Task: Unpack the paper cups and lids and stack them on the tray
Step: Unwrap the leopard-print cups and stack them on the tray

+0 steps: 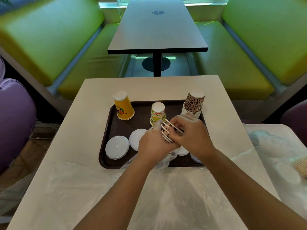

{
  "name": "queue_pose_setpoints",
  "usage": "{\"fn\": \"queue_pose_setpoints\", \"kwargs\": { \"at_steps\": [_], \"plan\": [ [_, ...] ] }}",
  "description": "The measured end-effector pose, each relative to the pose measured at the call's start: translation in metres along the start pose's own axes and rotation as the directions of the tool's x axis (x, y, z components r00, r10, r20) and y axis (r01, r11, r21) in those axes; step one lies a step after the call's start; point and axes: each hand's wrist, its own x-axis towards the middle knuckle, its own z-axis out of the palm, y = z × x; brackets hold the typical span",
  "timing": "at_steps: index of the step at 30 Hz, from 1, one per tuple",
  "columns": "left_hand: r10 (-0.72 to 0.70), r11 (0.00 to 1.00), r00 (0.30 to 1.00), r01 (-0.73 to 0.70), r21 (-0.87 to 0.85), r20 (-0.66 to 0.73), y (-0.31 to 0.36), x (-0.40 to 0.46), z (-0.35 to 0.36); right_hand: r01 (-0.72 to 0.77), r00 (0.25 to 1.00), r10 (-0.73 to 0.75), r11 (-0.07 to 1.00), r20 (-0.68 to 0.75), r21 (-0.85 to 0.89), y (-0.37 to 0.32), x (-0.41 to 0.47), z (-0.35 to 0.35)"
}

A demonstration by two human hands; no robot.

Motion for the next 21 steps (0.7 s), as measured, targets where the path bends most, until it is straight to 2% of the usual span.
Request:
{"fn": "queue_pose_setpoints", "kwargs": {
  "at_steps": [9,13,17,19,21],
  "plan": [
    [-0.019,1.0,0.999,0.02,-0.019,0.039,0.001,-0.003,-0.003,-0.018,0.998,0.017,1.0,-0.059,-0.004,0.006,-0.006,0.004],
    [-0.03,0.999,0.998,0.032,-0.035,0.05,-0.002,-0.004,-0.005,-0.075,0.989,0.08,0.996,-0.125,0.047,0.016,-0.001,-0.002],
    [-0.022,0.999,0.998,0.024,-0.041,0.055,-0.002,-0.004,-0.006,0.019,1.0,-0.018,0.998,-0.021,0.065,0.024,0.003,-0.007],
    [-0.02,0.998,0.999,0.023,-0.062,0.051,-0.001,-0.003,-0.006,0.028,0.998,-0.03,0.999,0.052,0.042,0.026,0.0,-0.008],
    [-0.016,0.996,0.999,0.02,-0.087,0.042,0.0,-0.001,-0.005,0.104,0.983,-0.098,0.994,0.157,-0.026,0.031,-0.005,-0.009]
  ]
}}
